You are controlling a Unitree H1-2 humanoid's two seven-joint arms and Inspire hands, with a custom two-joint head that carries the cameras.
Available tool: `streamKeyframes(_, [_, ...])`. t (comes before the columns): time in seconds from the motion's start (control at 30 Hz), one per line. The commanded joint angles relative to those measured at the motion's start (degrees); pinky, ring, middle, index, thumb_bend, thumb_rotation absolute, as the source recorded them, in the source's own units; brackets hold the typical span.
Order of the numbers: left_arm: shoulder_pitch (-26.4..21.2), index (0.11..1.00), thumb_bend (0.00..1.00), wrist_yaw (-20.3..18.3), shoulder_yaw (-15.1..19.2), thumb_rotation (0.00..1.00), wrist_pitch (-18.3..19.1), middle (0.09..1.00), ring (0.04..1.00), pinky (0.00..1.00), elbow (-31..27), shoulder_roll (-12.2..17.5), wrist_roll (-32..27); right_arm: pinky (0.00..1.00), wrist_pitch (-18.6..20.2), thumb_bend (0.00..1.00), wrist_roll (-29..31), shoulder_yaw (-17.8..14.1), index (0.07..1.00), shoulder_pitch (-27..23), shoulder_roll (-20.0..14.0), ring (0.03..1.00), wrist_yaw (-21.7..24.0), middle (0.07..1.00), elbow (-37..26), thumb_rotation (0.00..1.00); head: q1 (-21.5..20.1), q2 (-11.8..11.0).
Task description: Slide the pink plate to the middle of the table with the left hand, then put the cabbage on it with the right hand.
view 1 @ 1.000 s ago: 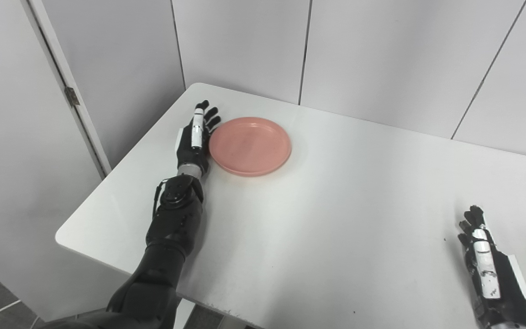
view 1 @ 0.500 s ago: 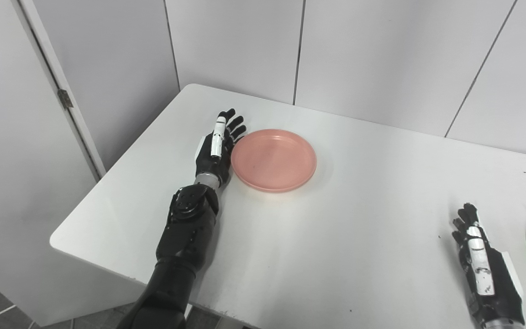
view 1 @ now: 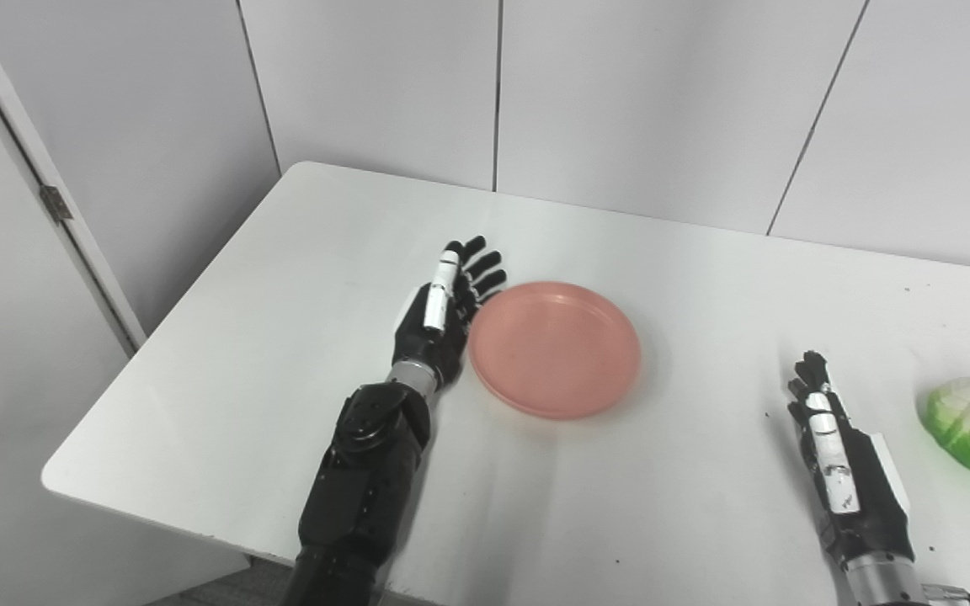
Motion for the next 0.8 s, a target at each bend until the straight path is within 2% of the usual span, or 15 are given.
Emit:
streamKeyframes(0.0, [1.2,0.892,0.4,-1.1,-2.0,1.0,1.7,0.895,0.892,0.87,-1.6,-0.9,1.0,1.0,2.1,0.4,0.1,0.8,1.0,0.1,0.8,1.0,0.4,1.0,-0.5,1.0,-0.3,0.0])
streamKeyframes(0.2, [3.4,0.896,0.42,-1.0,-5.3,1.0,2.3,0.899,0.888,0.89,-3.4,-2.6,2.8,1.0,0.8,0.4,0.0,0.9,1.0,-0.1,0.9,1.0,0.7,1.0,0.3,1.0,-1.9,0.7])
streamKeyframes(0.33, [4.4,0.906,0.42,-1.8,-6.4,1.0,1.2,0.909,0.904,0.89,-2.9,-3.1,3.4,1.0,1.7,0.42,-1.0,1.1,1.0,-0.1,1.2,1.0,-0.1,1.0,0.0,1.0,-3.3,1.0])
streamKeyframes(0.47, [4.8,0.911,0.41,-2.5,-6.2,1.0,-0.1,0.91,0.903,0.89,-1.4,-2.8,3.5,1.0,2.1,0.45,-1.0,1.3,1.0,0.0,1.3,1.0,0.0,1.0,0.0,1.0,-5.6,1.3])
streamKeyframes(0.6, [5.1,0.913,0.42,-2.5,-5.4,1.0,0.0,0.914,0.906,0.9,-1.1,-2.5,3.4,1.0,1.9,0.42,-1.2,1.5,1.0,0.1,1.4,1.0,-0.2,1.0,0.1,1.0,-7.4,1.6])
streamKeyframes(0.63, [5.2,0.914,0.43,-2.5,-5.3,1.0,0.1,0.916,0.907,0.91,-1.2,-2.5,3.5,1.0,1.9,0.41,-1.2,1.5,1.0,0.2,1.4,1.0,-0.2,1.0,0.0,1.0,-9.5,1.8])
streamKeyframes(0.7, [5.4,0.919,0.43,-2.8,-5.1,1.0,0.0,0.919,0.908,0.9,-1.3,-2.4,3.4,1.0,2.1,0.42,-1.5,1.6,1.0,0.2,1.5,1.0,-0.4,1.0,-0.1,1.0,-9.5,1.8])
streamKeyframes(0.77, [5.4,0.92,0.43,-3.2,-5.0,1.0,0.1,0.919,0.908,0.9,-1.2,-2.1,3.3,1.0,1.9,0.42,-2.0,1.6,1.0,0.3,1.4,1.0,-0.8,1.0,-0.2,1.0,-12.8,2.1])
